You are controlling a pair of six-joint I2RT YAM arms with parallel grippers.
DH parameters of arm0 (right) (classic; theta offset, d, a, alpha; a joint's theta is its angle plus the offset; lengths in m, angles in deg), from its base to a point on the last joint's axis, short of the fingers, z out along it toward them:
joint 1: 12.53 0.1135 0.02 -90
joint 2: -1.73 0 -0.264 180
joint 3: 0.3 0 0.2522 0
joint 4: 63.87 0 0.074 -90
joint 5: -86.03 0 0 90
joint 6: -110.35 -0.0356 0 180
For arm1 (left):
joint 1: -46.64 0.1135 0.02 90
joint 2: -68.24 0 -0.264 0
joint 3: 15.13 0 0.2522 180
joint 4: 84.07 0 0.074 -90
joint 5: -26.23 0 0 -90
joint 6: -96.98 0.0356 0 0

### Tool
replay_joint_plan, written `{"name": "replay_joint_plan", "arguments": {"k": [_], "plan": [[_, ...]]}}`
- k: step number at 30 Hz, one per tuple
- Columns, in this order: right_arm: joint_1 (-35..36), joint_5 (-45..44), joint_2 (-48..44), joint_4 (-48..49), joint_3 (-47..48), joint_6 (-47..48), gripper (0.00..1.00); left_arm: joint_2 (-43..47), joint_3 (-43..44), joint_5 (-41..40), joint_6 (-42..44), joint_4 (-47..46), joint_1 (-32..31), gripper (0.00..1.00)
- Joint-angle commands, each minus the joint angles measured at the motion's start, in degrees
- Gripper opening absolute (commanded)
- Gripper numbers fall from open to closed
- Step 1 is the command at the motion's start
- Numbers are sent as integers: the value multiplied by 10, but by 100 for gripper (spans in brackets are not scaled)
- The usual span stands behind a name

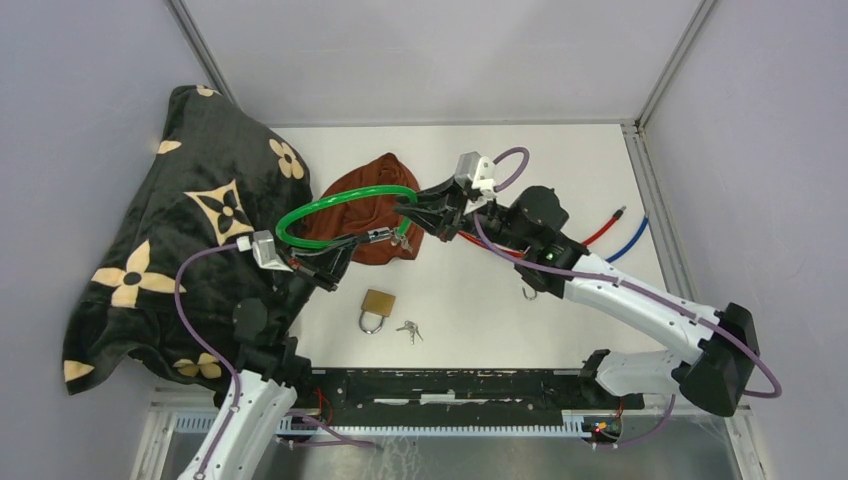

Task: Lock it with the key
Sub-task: Lock the lock.

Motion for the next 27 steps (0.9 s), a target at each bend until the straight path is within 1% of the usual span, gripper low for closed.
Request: {"name": "replay_joint_plan", "arguments": {"k": [1,5,9,15,18,27], "plan": [[36,-7,43,61,93,35,0,34,-13,15,-126,-9,31,2],[67,-29,77,25,130,80,0,49,-26,-6,-145,-9,38,2],[80,-32,100,6,155,94,0,51,-26,-9,-149,-16,38,2],[84,-42,106,-16,157,117,0,59,-26,-10,-148,-15,39,2],[84,-62,104,-33,156,135,0,58,-27,-10,-149,-15,40,2],[84,-45,124,-33,164,120,0,54,-27,-10,-149,-17,41,2]]}}
